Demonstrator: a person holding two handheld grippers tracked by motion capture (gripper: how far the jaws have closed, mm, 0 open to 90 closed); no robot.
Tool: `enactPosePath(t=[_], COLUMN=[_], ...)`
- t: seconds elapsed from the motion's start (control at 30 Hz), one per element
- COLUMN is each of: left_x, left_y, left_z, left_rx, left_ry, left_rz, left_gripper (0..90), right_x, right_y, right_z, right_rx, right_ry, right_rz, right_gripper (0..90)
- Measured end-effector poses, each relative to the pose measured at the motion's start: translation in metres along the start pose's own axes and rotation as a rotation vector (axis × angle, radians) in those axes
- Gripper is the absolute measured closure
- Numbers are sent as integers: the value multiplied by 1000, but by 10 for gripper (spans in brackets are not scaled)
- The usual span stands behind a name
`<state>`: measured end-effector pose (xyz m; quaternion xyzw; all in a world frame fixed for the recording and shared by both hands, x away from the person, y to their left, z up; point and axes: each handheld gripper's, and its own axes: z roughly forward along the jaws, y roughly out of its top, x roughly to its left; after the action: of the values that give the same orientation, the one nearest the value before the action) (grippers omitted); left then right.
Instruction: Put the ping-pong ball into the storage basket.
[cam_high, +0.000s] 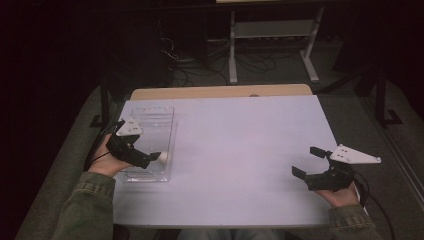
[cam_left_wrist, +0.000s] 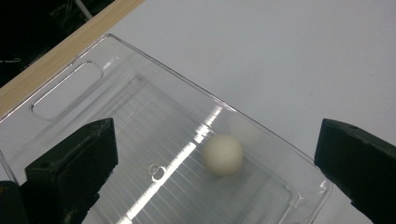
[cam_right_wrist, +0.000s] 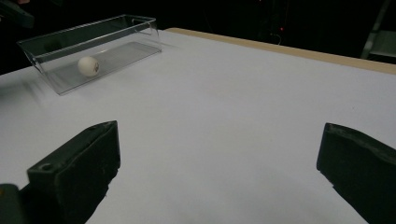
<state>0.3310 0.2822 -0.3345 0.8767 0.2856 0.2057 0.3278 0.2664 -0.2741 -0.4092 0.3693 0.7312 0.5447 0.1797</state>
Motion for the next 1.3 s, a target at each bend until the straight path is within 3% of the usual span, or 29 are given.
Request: enactPosePath(t=[0.87,0.9,1.3], left_x=[-1,-1,-5], left_y=[-33,-36,-55], left_z=[-17,-19,-21], left_rx=[-178,-198,-305], left_ry=[83,88,105], left_rz=[-116,-135,-189], left_gripper=[0,0,0], right_x=[0,0,0], right_y=[0,0,-1], right_z=[0,0,1], right_rx=[-1,-1,3], right_ry=[0,1,0], right_rz=[1,2,0], right_gripper=[0,0,0])
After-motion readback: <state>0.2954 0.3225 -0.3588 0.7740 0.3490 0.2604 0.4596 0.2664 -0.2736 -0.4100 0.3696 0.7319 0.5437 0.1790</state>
